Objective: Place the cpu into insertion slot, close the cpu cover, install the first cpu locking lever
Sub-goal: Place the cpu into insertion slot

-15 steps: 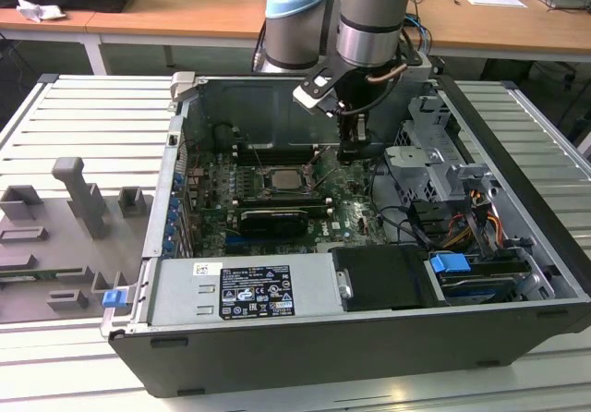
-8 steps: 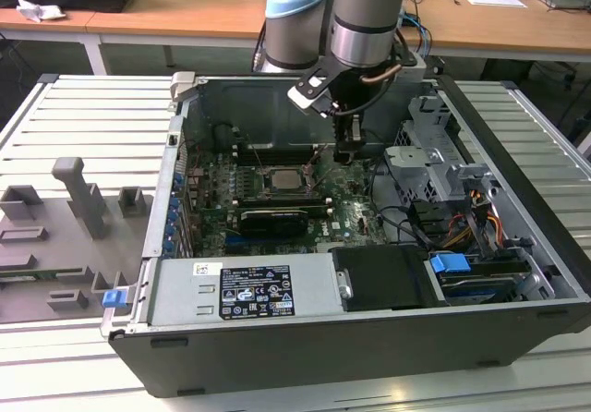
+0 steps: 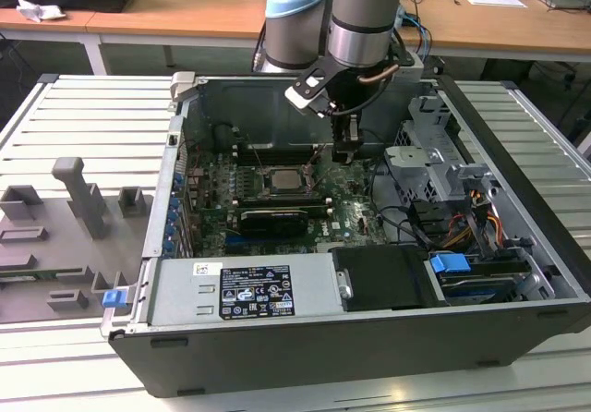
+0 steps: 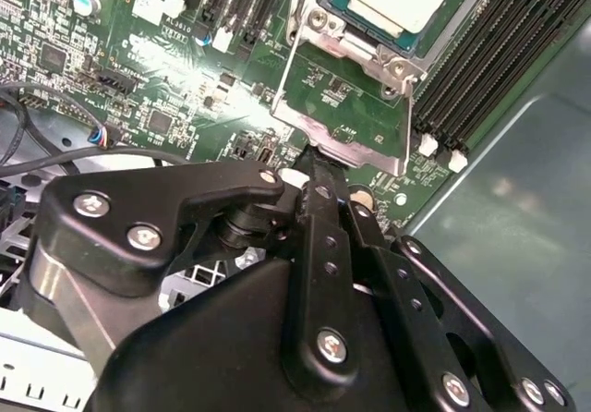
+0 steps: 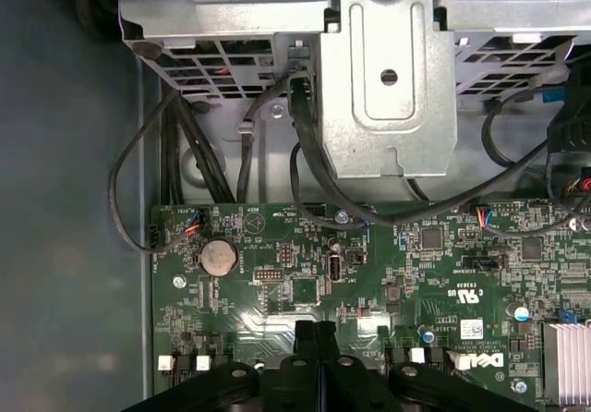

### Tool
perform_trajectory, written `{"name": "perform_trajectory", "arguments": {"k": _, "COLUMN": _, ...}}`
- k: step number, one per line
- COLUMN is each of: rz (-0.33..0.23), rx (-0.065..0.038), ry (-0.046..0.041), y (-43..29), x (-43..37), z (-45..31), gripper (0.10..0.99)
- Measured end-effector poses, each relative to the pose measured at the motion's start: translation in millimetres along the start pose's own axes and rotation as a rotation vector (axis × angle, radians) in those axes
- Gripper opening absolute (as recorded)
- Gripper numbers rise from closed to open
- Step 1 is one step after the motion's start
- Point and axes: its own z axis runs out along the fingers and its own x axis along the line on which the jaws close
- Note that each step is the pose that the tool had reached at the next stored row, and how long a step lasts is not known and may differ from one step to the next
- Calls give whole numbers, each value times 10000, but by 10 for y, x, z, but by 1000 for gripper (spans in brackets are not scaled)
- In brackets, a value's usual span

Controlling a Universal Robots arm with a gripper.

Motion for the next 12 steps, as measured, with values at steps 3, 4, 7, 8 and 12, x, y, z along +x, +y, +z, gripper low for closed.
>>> {"name": "perform_trajectory", "arguments": {"k": 3, "rz": 0, "rx": 0, "ry": 0, "y": -72, "x": -2, "z": -2, "gripper": 106}}
{"name": "perform_trajectory", "arguments": {"k": 4, "rz": 0, "rx": 0, "ry": 0, "y": -96, "x": -2, "z": -3, "gripper": 106}}
{"name": "perform_trajectory", "arguments": {"k": 7, "rz": 2, "rx": -1, "ry": 0, "y": -178, "x": -4, "z": -6, "gripper": 106}}
{"name": "perform_trajectory", "arguments": {"k": 8, "rz": -1, "rx": -5, "ry": 0, "y": -218, "x": -5, "z": -7, "gripper": 106}}
{"name": "perform_trajectory", "arguments": {"k": 12, "rz": 0, "rx": -47, "ry": 2, "y": -370, "x": -8, "z": -10, "gripper": 106}}
